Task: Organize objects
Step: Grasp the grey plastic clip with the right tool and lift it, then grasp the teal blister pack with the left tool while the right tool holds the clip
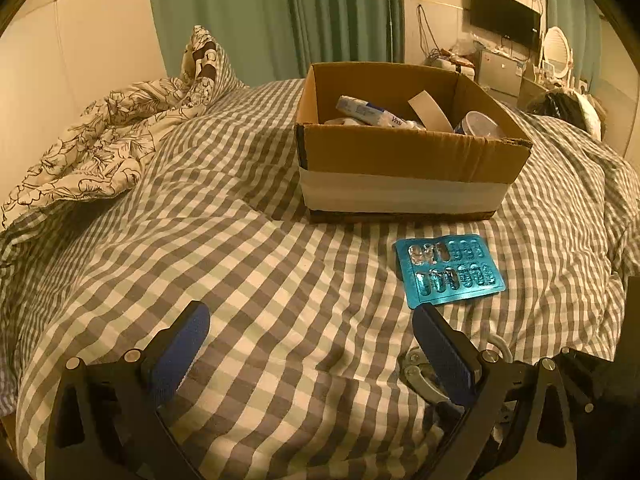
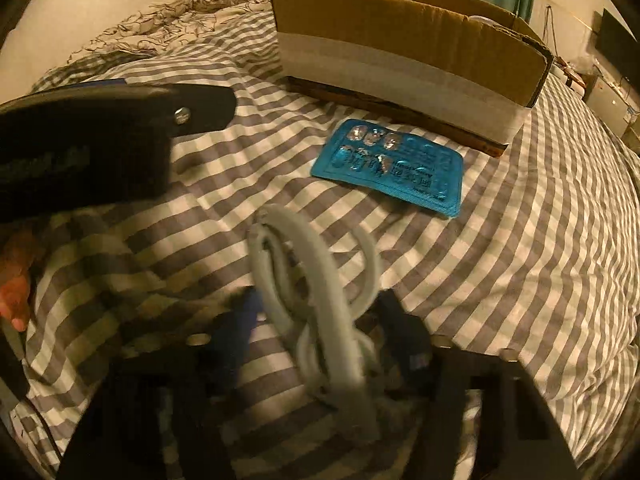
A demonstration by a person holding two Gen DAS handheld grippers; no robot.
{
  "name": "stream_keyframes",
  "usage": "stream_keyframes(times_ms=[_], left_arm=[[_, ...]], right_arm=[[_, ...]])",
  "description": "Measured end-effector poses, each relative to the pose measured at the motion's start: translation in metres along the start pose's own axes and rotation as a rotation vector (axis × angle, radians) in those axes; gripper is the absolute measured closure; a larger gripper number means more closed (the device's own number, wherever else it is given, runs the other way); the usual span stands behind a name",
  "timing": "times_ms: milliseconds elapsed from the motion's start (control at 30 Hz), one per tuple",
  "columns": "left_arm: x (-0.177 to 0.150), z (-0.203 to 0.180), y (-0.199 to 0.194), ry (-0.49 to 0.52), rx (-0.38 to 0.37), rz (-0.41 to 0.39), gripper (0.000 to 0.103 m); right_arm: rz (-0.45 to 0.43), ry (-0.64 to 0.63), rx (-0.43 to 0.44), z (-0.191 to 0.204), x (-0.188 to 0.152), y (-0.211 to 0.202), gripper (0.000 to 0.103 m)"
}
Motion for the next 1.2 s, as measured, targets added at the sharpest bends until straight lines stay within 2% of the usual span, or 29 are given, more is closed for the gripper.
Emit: stream_keyframes(times_ms=[33, 100, 167, 333, 433, 567, 633, 733, 833, 1033, 1133, 1167, 1200], left_arm=[[-0.001, 0.001, -0.001, -0.003, -0.001, -0.001, 0.0], [0.0, 0.001, -0.002, -0.006, -0.001, -0.002, 0.0], [0.0, 0.0, -0.005, -0.004, 0.0, -0.002, 0.0], [0.002, -0.011, -0.011, 0.03, 0.0, 0.007, 0.0], [0.006, -0.027, -0.013, 0.071, 0.001, 0.003, 0.0], [0.009, -0.053, -0.006, 0.099, -0.069, -0.007, 0.0], [0.008, -0.068, 0.007, 0.13, -0.06, -0.002, 0.0], [0.0, -0.088, 0.032, 0.206, -0.031, 0.04, 0.0], [-0.005, -0.101, 0.053, 0.264, 0.001, 0.091, 0.0], [0.005, -0.123, 0.079, 0.339, -0.008, 0.114, 0.003], [0.017, -0.13, 0.084, 0.355, -0.044, 0.092, 0.014], [0.021, -0.131, 0.084, 0.358, -0.057, 0.081, 0.028], [0.024, -0.134, 0.086, 0.364, -0.079, 0.077, 0.047]], right_arm=[[-0.004, 0.0, -0.007, 0.0, -0.002, -0.002, 0.058], [-0.015, 0.013, 0.005, -0.003, -0.004, -0.009, 0.084], [-0.03, 0.048, 0.034, -0.009, -0.005, -0.018, 0.09], [-0.132, 0.121, -0.009, -0.044, -0.001, -0.061, 0.091], [-0.192, 0.162, -0.067, -0.069, 0.007, -0.088, 0.091], [-0.236, 0.199, -0.152, -0.109, 0.024, -0.11, 0.09], [-0.255, 0.221, -0.172, -0.126, 0.027, -0.119, 0.09], [-0.259, 0.27, -0.143, -0.142, 0.029, -0.116, 0.09], [-0.216, 0.302, -0.102, -0.149, 0.017, -0.103, 0.09], [-0.165, 0.312, -0.058, -0.15, 0.008, -0.081, 0.09], [-0.162, 0.314, -0.051, -0.151, 0.007, -0.079, 0.09], [-0.158, 0.316, -0.051, -0.151, 0.006, -0.077, 0.09], [-0.154, 0.316, -0.055, -0.151, 0.004, -0.076, 0.09]])
Point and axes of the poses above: each gripper's, at about its wrist camera, not at the fingertips, and y roughly the way its jaws point, z to its left, x to its top, the point moved 3 cm from there along y, roughly the way its jaws point, and after that the axes turned 2 degrees about z, right-handed, at the moved point
